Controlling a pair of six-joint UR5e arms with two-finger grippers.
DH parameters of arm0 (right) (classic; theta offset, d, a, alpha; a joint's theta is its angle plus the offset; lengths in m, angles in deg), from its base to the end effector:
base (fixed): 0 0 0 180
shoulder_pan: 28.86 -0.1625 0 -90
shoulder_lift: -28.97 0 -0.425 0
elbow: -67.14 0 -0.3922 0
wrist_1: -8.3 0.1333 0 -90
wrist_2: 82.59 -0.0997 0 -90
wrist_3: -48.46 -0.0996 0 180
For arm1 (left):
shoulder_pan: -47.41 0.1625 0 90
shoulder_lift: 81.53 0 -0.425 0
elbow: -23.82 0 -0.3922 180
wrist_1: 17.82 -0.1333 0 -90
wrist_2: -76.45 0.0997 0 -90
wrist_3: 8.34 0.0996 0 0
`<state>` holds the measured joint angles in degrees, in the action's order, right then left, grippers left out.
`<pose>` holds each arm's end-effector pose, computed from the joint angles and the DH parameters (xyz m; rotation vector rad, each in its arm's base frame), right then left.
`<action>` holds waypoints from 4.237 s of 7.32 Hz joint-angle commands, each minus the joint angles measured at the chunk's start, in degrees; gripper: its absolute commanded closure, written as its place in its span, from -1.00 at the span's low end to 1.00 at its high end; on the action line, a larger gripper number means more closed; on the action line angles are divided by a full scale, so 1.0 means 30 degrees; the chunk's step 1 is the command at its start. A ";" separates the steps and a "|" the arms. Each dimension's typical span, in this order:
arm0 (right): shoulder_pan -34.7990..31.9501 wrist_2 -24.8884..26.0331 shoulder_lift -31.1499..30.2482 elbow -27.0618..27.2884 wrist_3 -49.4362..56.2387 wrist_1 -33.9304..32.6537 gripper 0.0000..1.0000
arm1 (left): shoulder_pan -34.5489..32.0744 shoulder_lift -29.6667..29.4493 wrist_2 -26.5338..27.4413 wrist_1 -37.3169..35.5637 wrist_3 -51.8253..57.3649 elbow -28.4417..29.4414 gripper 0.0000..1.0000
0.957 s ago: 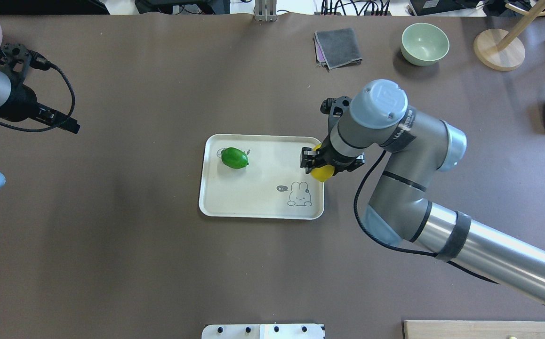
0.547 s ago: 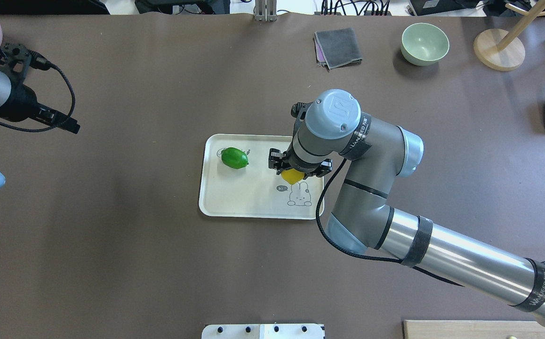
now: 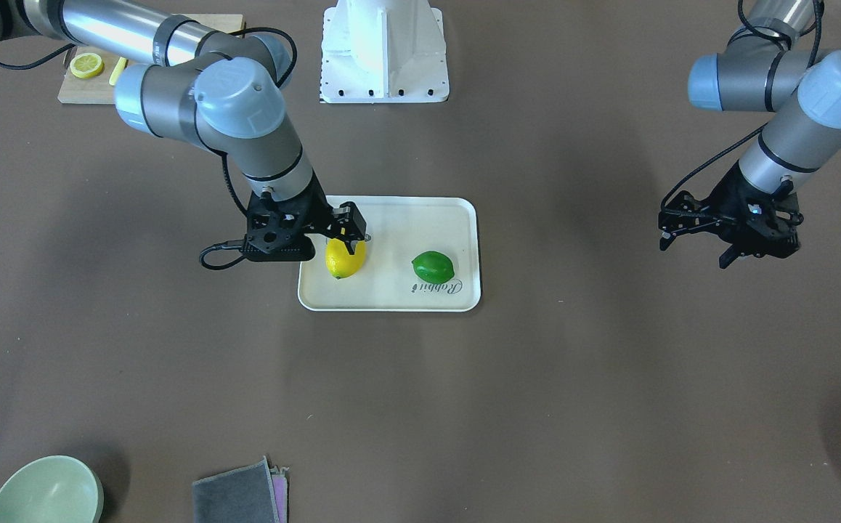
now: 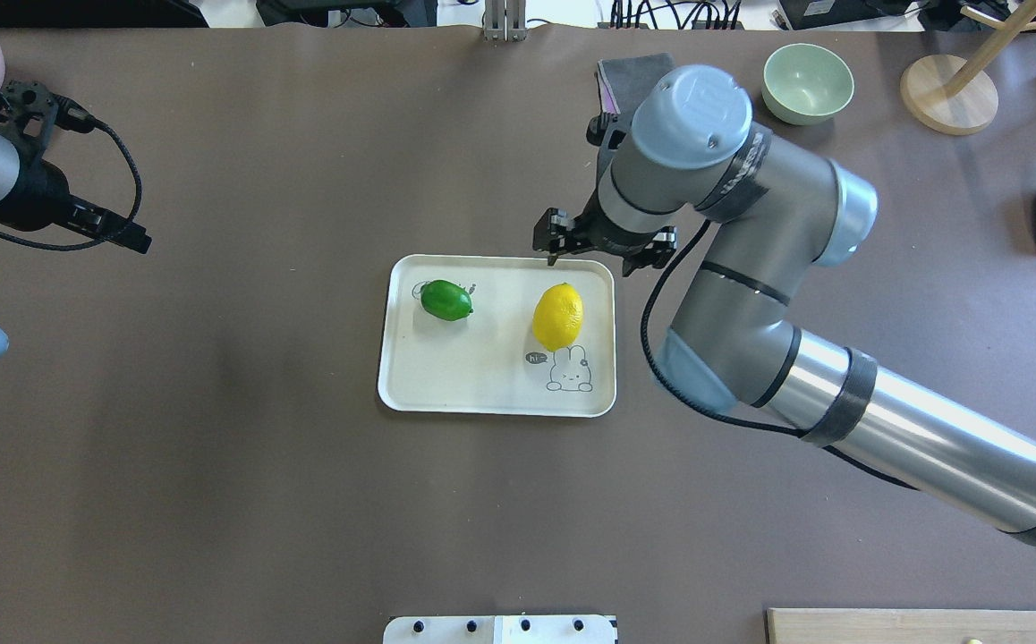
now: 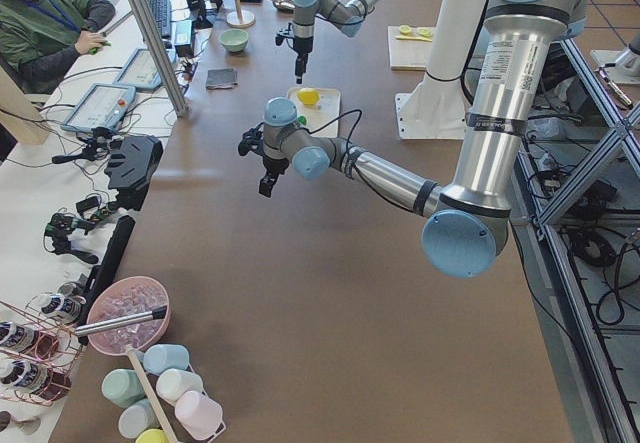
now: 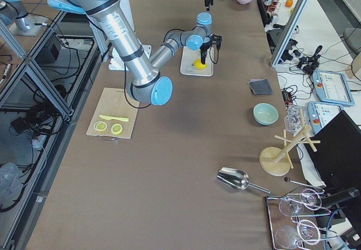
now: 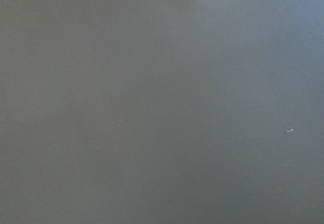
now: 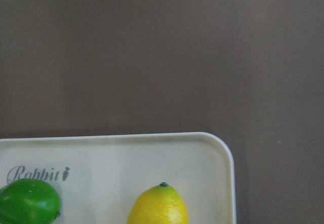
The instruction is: Place all lemons on tray
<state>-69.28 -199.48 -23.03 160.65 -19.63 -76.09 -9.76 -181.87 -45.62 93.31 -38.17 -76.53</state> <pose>-0.4668 -0.5135 0.2249 0.0390 -0.9183 0.1071 0.2435 -0.5257 0.4384 0.3293 0.8267 0.2530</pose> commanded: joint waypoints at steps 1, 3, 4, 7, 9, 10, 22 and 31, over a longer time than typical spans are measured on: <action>-0.3560 -0.1754 -0.3331 0.3182 0.6602 -0.2452 -1.00 | -0.0799 0.0221 -0.1076 -0.0276 0.0244 0.0022 -0.96; -0.8270 -0.6686 -0.7085 0.4716 1.3519 -0.2426 -1.00 | -0.2584 0.0396 -0.2460 -0.1060 0.2016 0.0111 -0.96; -0.9861 -0.6971 -0.9017 0.4866 1.6802 -0.2426 -1.00 | -0.3926 0.0456 -0.2580 -0.3243 0.5194 -0.0034 -0.96; -1.5951 -0.6651 -1.3916 0.4576 2.6039 -0.2513 -1.00 | -0.8874 0.0222 -0.2581 -0.9166 1.3283 -0.0066 -0.96; -1.9266 -0.6593 -1.5360 0.4167 2.6267 -0.2513 -1.00 | -1.1576 0.0513 -0.3280 -1.1695 1.6582 -0.0210 -0.96; -1.9600 -0.6129 -1.6670 0.4048 2.6413 -0.2252 -1.00 | -1.1760 0.1588 -0.3110 -1.1761 1.8131 -0.0357 -0.96; -1.6879 -0.5360 -1.6712 0.3373 2.3544 -0.2250 -1.00 | -1.5014 0.6140 -0.3195 -0.9359 1.8234 -0.0153 -0.96; -1.6820 -0.6563 -1.6946 0.3314 2.3719 -0.2250 -1.00 | -1.5014 0.6169 -0.3226 -0.9154 1.8263 -0.0153 -0.96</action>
<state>-119.76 -219.16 -73.86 170.60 51.52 -82.84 -54.80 -163.36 -55.37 65.85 16.55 -77.04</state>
